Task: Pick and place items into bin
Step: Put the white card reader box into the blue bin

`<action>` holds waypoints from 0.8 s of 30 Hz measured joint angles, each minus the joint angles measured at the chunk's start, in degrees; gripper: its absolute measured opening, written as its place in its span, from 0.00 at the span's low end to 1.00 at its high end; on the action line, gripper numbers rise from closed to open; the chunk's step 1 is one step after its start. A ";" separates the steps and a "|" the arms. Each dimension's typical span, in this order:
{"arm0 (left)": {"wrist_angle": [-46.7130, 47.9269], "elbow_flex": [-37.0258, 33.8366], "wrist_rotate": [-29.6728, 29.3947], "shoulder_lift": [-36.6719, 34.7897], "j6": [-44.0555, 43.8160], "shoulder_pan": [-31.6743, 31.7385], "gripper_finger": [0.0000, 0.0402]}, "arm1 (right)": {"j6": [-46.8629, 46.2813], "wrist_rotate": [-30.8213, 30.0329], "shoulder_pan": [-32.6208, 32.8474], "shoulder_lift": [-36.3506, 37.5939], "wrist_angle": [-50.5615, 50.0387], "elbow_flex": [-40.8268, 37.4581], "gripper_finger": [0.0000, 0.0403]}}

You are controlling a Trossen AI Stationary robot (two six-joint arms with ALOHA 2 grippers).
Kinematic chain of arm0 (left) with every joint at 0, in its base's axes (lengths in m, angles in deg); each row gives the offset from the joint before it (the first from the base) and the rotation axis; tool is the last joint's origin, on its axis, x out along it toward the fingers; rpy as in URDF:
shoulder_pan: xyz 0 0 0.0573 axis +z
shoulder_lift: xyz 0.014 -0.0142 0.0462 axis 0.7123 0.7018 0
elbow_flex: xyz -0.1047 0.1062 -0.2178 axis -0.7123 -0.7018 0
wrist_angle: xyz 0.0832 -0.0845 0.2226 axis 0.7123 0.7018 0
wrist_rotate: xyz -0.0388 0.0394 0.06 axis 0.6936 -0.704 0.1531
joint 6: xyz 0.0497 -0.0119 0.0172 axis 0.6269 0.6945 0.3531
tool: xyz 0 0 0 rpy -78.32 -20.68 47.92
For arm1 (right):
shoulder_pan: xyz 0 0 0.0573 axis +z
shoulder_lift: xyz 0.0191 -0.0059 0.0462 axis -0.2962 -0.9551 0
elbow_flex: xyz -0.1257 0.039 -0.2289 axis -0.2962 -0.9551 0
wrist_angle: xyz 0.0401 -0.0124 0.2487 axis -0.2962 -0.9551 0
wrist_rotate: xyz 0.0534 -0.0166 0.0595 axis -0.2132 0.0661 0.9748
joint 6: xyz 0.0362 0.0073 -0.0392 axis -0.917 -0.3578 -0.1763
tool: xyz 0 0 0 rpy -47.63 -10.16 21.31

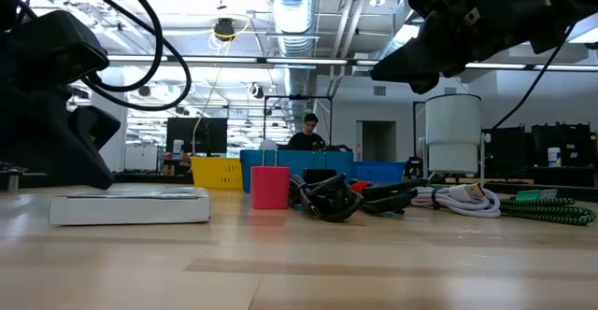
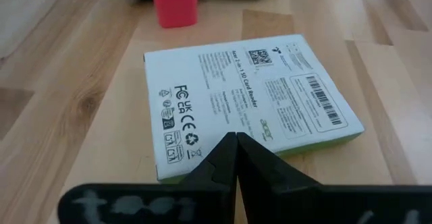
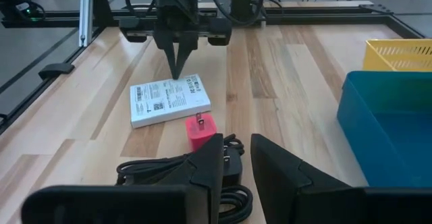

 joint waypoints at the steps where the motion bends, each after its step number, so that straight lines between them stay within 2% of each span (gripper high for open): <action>1: 0.22 0.02 0.07 -0.02 -0.38 0.00 0.00 | 0.00 0.00 0.00 0.00 0.00 0.00 0.18; 24: 2.94 -0.20 0.19 -0.11 -7.07 -3.12 0.00 | -0.04 0.00 0.00 0.00 0.01 0.00 0.18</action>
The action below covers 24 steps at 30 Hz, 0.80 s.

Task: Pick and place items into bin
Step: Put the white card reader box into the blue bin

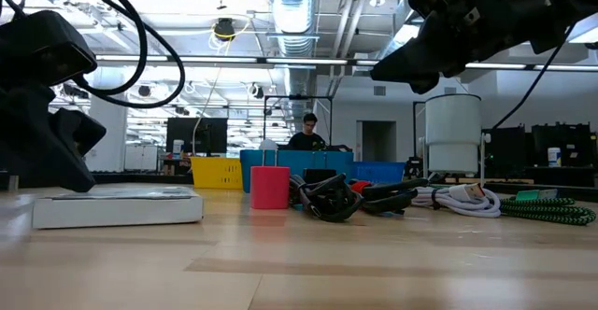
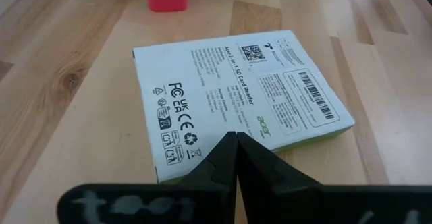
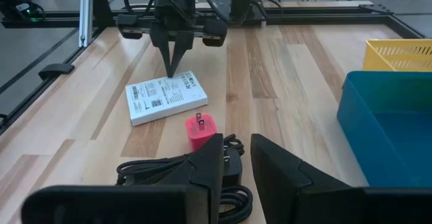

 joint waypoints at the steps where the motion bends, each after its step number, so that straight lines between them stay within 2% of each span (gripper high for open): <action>1: 0.03 0.00 -0.15 0.02 0.00 -0.12 0.00 | -0.02 0.00 0.00 0.00 0.01 0.00 0.18; 24: 2.05 -0.04 -0.36 0.43 -2.54 -1.06 0.00 | -0.02 -0.01 0.00 0.02 0.68 0.00 0.18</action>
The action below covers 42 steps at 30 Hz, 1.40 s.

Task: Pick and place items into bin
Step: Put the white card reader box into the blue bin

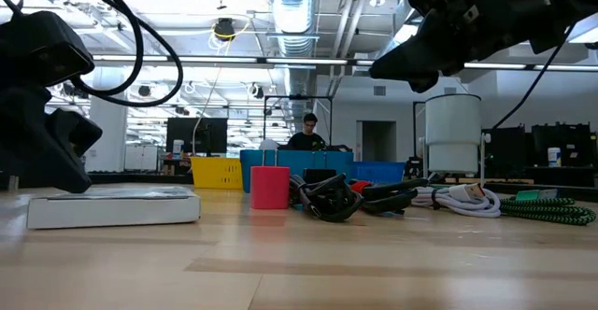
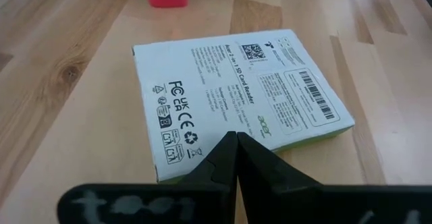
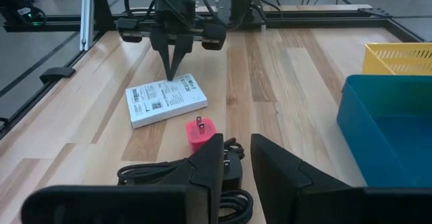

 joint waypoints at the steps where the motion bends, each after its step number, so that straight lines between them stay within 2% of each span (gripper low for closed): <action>1: -0.24 0.00 -0.29 0.33 -0.32 -0.30 0.00 | 0.00 0.01 0.00 0.00 0.00 0.00 0.18; 10: -4.58 0.09 -4.37 5.47 -3.98 -2.58 0.00 | 0.00 -0.01 0.00 0.00 0.16 0.00 0.18; 35: -4.62 0.04 -3.83 5.58 -6.05 -2.96 0.00 | -0.40 0.01 0.00 0.00 0.16 0.00 0.18; 42: -4.46 0.02 -3.83 5.58 -7.87 -4.82 0.00 | -0.42 0.01 0.00 0.00 0.15 0.00 0.18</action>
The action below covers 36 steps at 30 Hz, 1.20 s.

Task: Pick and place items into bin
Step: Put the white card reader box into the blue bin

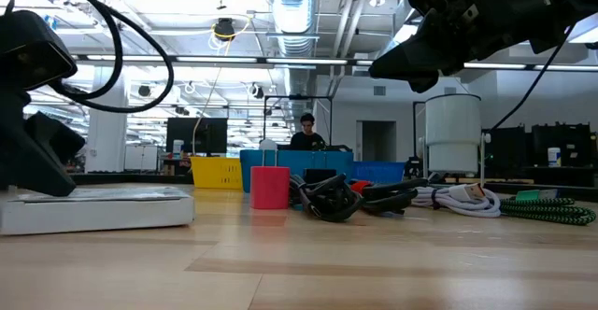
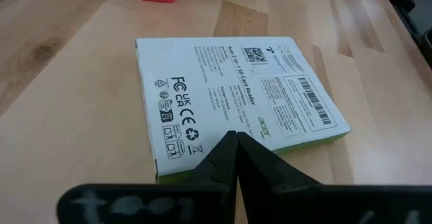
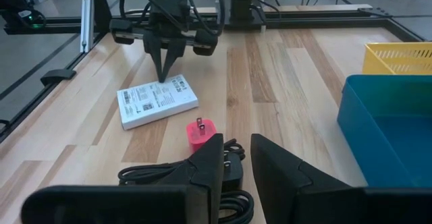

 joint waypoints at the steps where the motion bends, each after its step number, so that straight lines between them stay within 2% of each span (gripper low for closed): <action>1: 0.10 0.00 -0.11 0.00 -0.57 -0.38 0.00 | 0.00 0.00 0.00 0.00 -0.01 0.00 0.18; 36: 1.64 0.09 -1.19 0.04 -1.75 -1.68 0.00 | 0.02 0.00 0.00 0.00 -0.03 0.00 0.18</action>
